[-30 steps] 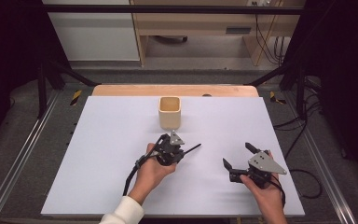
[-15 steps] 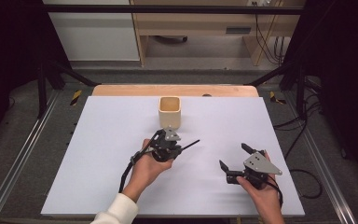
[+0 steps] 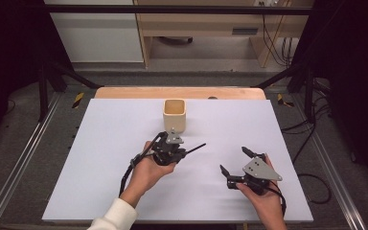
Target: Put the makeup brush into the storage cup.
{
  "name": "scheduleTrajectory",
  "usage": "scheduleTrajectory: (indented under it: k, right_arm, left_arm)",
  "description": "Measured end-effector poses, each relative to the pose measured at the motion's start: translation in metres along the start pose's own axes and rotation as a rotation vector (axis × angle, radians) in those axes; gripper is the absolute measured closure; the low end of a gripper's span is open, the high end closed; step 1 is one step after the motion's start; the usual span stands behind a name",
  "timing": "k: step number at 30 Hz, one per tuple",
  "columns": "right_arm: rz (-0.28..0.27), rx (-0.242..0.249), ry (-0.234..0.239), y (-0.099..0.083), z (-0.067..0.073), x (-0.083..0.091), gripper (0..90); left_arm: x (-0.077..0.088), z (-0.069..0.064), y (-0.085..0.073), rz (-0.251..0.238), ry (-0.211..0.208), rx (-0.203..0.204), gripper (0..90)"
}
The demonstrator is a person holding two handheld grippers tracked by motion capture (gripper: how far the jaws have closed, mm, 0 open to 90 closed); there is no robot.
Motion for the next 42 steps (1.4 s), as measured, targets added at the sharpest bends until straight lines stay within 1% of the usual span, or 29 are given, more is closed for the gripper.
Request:
scheduleTrajectory:
  k: [1, 4, 7, 9, 13, 14, 15, 18, 20, 22, 23, 24, 25, 26, 27, 28, 31, 32, 33, 34, 36, 37, 40, 41, 42]
  right_arm:
    - [0.000, 0.000, 0.000, 0.000, 0.000, 0.000, 6.0]
    - [0.007, 0.027, -0.009, 0.001, 0.002, -0.002, 6.0]
    - [0.022, 0.029, -0.027, 0.000, 0.002, -0.004, 5.9]
    - [0.035, 0.042, -0.028, 0.000, 0.003, -0.007, 5.9]
    - [0.056, 0.088, -0.022, -0.001, 0.010, -0.014, 5.8]
    - [0.060, 0.104, -0.020, -0.001, 0.012, -0.016, 5.9]
    - [0.060, 0.131, -0.016, 0.001, 0.015, -0.018, 6.9]
    - [0.066, 0.141, -0.019, 0.003, 0.018, -0.019, 7.6]
    - [0.062, 0.168, -0.028, 0.005, 0.020, -0.019, 8.4]
    - [0.064, 0.207, -0.044, 0.007, 0.021, -0.019, 9.2]
    - [0.074, 0.230, -0.056, 0.007, 0.022, -0.019, 9.9]
    - [0.093, 0.254, -0.069, 0.007, 0.022, -0.020, 10.6]
    - [0.125, 0.280, -0.081, 0.005, 0.024, -0.022, 10.5]
    - [0.125, 0.280, -0.081, 0.005, 0.024, -0.022, 10.5]
    - [0.141, 0.289, -0.075, 0.004, 0.026, -0.025, 10.6]
    - [0.141, 0.289, -0.075, 0.004, 0.026, -0.025, 10.6]
    - [0.168, 0.270, -0.055, 0.003, 0.030, -0.028, 10.7]
    - [0.175, 0.273, -0.045, 0.002, 0.032, -0.030, 11.1]
    - [0.183, 0.295, -0.033, 0.002, 0.036, -0.032, 11.1]
    - [0.183, 0.295, -0.033, 0.002, 0.036, -0.032, 11.1]
    - [0.188, 0.323, -0.019, 0.002, 0.041, -0.034, 10.9]
    - [0.195, 0.349, -0.012, 0.003, 0.045, -0.037, 10.9]
    - [0.198, 0.356, -0.008, 0.005, 0.048, -0.041, 12.6]
    - [0.201, 0.369, -0.007, 0.007, 0.050, -0.043, 13.5]
    - [0.201, 0.369, -0.007, 0.007, 0.050, -0.043, 13.5]
  left_arm:
    - [0.001, 0.000, 0.000, 0.000, 0.001, -0.003, 83.8]
    - [0.004, 0.001, 0.000, 0.008, -0.007, -0.011, 83.8]
    - [0.005, 0.001, 0.000, 0.000, -0.012, -0.006, 83.8]
    - [0.005, 0.001, -0.001, 0.007, -0.018, -0.018, 83.8]
    - [0.005, 0.001, -0.001, 0.008, -0.025, -0.022, 83.8]
    - [0.006, 0.001, -0.001, 0.011, -0.027, -0.025, 83.8]
    - [0.007, 0.002, -0.001, 0.012, -0.025, -0.026, 83.8]
    - [0.009, 0.003, -0.001, 0.013, -0.024, -0.028, 83.8]
    - [0.011, 0.004, 0.000, 0.012, -0.022, -0.031, 83.8]
    - [0.014, 0.004, 0.001, 0.011, -0.020, -0.031, 83.8]
    - [0.014, 0.005, 0.001, 0.005, -0.017, -0.034, 83.8]
    - [0.016, 0.006, 0.002, 0.010, -0.017, -0.040, 83.8]
    - [0.018, 0.007, 0.003, 0.012, -0.021, -0.044, 83.8]
    - [0.018, 0.007, 0.003, 0.012, -0.021, -0.044, 83.8]
    - [0.019, 0.007, 0.003, 0.012, -0.022, -0.045, 83.9]
    - [0.020, 0.007, 0.004, 0.012, -0.021, -0.045, 83.9]
    - [0.021, 0.007, 0.004, 0.020, -0.020, -0.051, 83.8]
    - [0.022, 0.008, 0.004, 0.020, -0.020, -0.054, 83.8]
    - [0.024, 0.008, 0.005, 0.016, -0.023, -0.058, 83.8]
    - [0.024, 0.008, 0.005, 0.016, -0.023, -0.058, 83.8]
    - [0.027, 0.009, 0.005, 0.016, -0.024, -0.057, 83.8]
    - [0.028, 0.009, 0.005, 0.016, -0.028, -0.055, 83.8]
    - [0.032, 0.010, 0.005, 0.027, -0.032, -0.070, 83.8]
    - [0.033, 0.009, 0.006, 0.015, -0.033, -0.062, 83.8]
    - [0.035, 0.009, 0.006, 0.009, -0.039, -0.062, 83.8]
Point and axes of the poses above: each handheld gripper's, and its own axes: x roughly backward along the jaws, y roughly out of its top, z roughly to its left, the point moved 6 cm from there along -x, roughly forward along the jaws, and after that the axes turned 10 degrees about -x, right-handed, at the moved point
